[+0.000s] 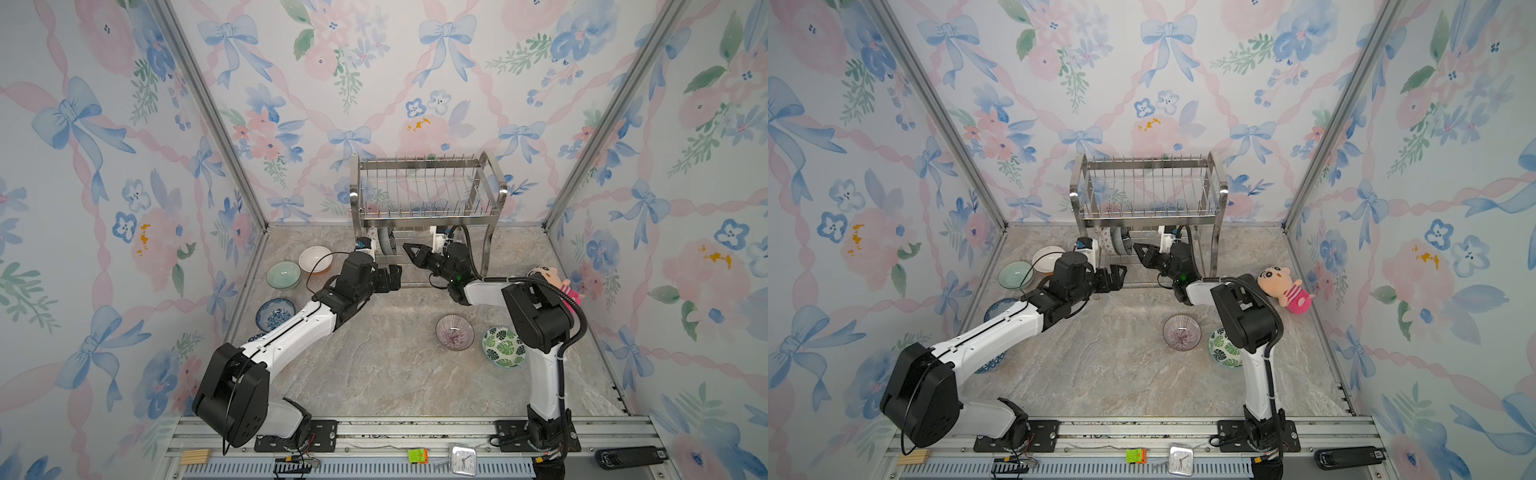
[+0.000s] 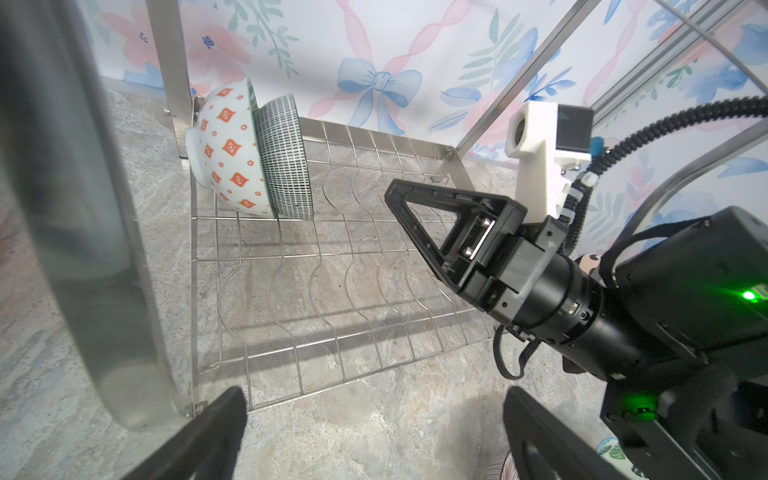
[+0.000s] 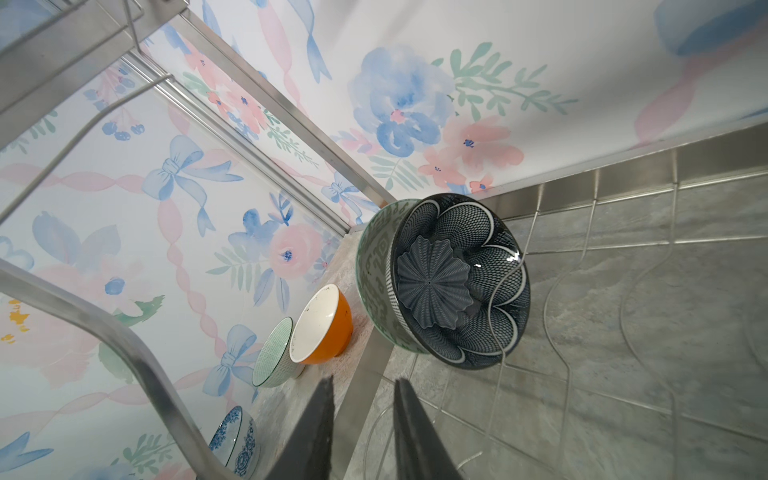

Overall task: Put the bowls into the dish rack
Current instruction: 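Open the right gripper and release the dark blue-black bowl in the rack, then withdraw the right gripper from the rack and lower it toward the pink-striped bowl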

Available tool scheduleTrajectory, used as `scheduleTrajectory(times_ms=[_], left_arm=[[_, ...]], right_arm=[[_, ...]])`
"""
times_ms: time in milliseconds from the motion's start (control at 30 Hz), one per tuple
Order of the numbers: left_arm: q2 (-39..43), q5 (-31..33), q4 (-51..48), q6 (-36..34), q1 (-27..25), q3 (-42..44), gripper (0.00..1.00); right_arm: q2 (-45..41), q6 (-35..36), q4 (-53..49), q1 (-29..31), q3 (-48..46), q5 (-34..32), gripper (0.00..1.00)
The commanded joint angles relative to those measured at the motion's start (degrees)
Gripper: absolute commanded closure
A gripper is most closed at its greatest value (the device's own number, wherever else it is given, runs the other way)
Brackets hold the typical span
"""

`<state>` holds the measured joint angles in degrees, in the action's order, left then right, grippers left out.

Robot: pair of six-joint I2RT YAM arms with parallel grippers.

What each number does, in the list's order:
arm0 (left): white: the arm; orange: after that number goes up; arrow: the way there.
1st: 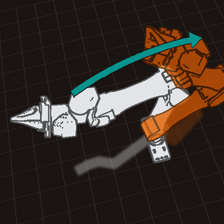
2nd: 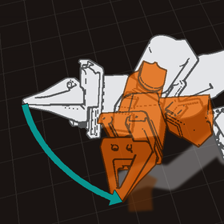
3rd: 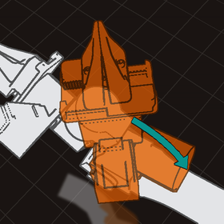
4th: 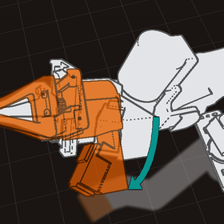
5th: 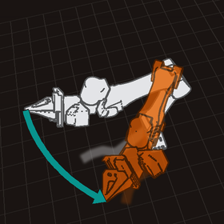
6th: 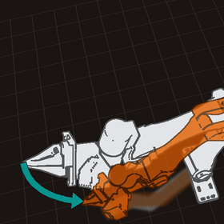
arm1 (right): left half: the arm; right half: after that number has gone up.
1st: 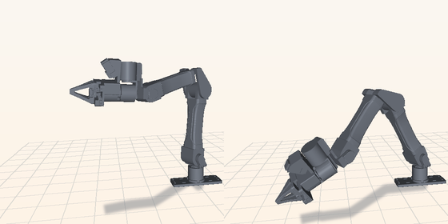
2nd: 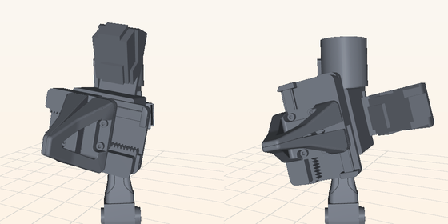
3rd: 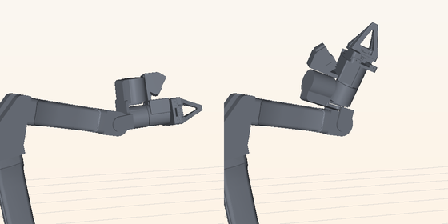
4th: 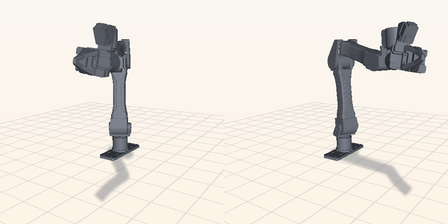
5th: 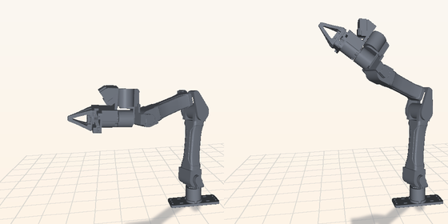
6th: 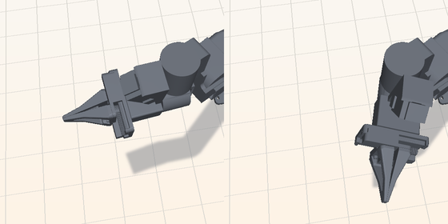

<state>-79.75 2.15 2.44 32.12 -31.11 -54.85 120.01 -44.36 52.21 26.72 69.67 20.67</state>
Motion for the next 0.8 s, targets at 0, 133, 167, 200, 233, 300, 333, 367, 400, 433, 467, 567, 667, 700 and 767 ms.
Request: scheduleTrajectory(times_ms=[0,133,167,200,233,300,333,367,400,433,467,567,667,700,767], left_arm=[[2.12,0.08,-1.31,1.42,-0.57,0.86,0.02],[4.07,1.98,-2.55,2.31,-3.1,1.26,0.02],[4.5,2.06,-3.46,2.69,-3.7,0.92,0.02],[4.95,1.9,-4.18,3.17,-4.03,0.76,0.02],[5.72,1.74,-4.53,3.72,-4.51,0.99,0.02],[7.55,2.03,-4.77,4.98,-5.08,2.2,0.02],[8.65,2.44,-4.81,5.55,-5.3,2.94,0.02],[9.79,2.73,-5.0,6.04,-5.37,3.77,0.02],[10.71,2.91,-5.2,6.35,-5.51,4.4,0.02],[11.92,3.16,-5.48,6.7,-5.54,5.15,0.02],[13.14,3.23,-5.76,7.05,-5.54,5.78,0.02],[15.92,3.3,-6.81,7.91,-5.58,7.65,0.02],[17.85,1.99,-7.7,9.0,-5.59,9.32,0.02],[18.33,1.28,-8.0,9.56,-5.55,9.85,0.02],[19.24,0.34,-8.06,10.16,-5.61,10.82,0.02]], right_arm=[[-4.22,3.05,-1.39,0.69,-2.32,-2.02,0.71],[-7.11,5.12,-6.55,1.78,-4.14,-3.79,0.7],[-7.95,5.52,-8.36,2.1,-4.51,-4.5,0.7],[-8.78,5.94,-9.55,2.42,-4.89,-5.11,0.69],[-9.59,6.69,-10.8,2.91,-5.32,-5.55,0.68],[-11.18,8.15,-13.54,3.74,-6.05,-7.12,0.66],[-11.97,9.03,-15.46,4.09,-6.24,-7.98,0.66],[-12.69,10.47,-16.94,4.37,-6.5,-8.67,0.66],[-13.32,10.96,-18.2,4.55,-6.72,-9.24,0.66],[-14.0,11.39,-19.7,4.79,-7.04,-9.91,0.65],[-14.71,11.9,-21.35,5.05,-7.23,-10.48,0.65],[-17.06,13.93,-25.69,5.91,-8.09,-12.41,0.63],[-19.77,16.24,-31.15,7.12,-8.6,-15.21,0.61],[-20.79,16.7,-33.58,7.52,-8.82,-16.44,0.61],[-22.49,17.56,-37.58,8.3,-9.11,-18.9,0.6]])
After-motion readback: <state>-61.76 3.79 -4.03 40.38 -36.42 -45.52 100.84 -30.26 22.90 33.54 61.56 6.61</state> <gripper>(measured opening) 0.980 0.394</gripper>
